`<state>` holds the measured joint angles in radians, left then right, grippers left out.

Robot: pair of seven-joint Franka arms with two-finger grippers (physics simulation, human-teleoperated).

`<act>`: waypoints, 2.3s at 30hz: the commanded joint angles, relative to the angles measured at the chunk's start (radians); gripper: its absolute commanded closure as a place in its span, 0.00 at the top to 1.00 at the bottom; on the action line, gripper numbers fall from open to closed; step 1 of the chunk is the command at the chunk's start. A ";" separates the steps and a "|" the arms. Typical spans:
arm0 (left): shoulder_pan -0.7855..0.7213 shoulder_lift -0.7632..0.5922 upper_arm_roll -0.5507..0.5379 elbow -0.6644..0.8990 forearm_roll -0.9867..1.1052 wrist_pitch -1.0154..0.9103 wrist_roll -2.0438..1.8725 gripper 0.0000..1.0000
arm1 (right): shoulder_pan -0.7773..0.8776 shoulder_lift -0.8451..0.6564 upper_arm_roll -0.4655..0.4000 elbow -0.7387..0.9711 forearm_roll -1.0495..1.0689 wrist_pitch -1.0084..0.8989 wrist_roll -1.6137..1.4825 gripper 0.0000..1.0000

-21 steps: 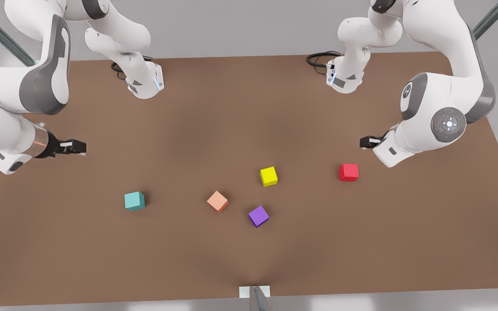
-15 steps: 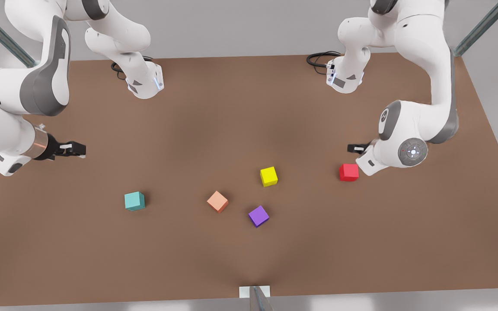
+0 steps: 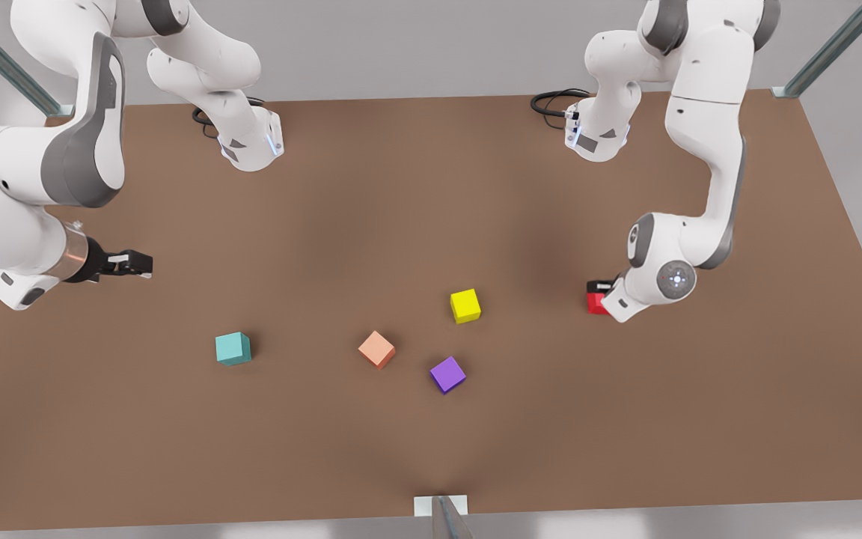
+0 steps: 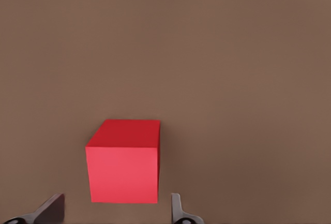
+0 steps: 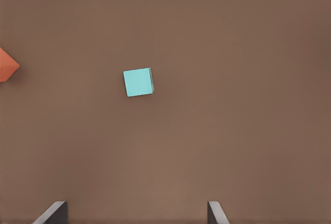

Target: Pick up red wooden cube and pass to hand red wooden cube and place in blue wooden cube

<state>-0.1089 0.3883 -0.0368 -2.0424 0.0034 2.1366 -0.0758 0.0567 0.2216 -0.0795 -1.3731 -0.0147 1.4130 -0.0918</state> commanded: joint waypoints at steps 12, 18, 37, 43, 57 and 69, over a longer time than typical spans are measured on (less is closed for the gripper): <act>0.003 0.115 0.001 0.001 0.004 0.132 -0.005 1.00 | 0.000 -0.001 0.000 -0.014 0.001 0.009 -0.002 1.00; 0.008 0.127 0.001 0.002 0.006 0.141 -0.005 1.00 | 0.000 -0.001 0.000 -0.015 0.001 0.011 0.000 1.00; 0.025 0.498 -0.333 0.838 -0.994 -0.385 0.183 0.67 | -0.071 0.381 0.001 0.058 0.645 -0.069 -0.998 1.00; 0.012 0.581 -0.479 0.850 -1.040 -0.143 0.240 0.67 | -0.037 0.614 0.126 0.166 1.101 0.014 -1.626 1.00; -0.014 0.650 -0.509 0.889 -1.040 0.017 0.424 0.67 | 0.124 0.647 0.126 0.146 1.311 0.443 -2.143 1.00; -0.015 0.681 -0.534 0.923 -1.048 0.025 0.521 0.67 | 0.207 0.647 0.127 0.052 1.541 0.440 -2.139 1.00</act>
<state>-0.1242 1.0706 -0.5698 -1.1192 -1.0368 2.1593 0.2838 0.2595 0.8695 0.0473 -1.3158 1.4821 1.8425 -1.8238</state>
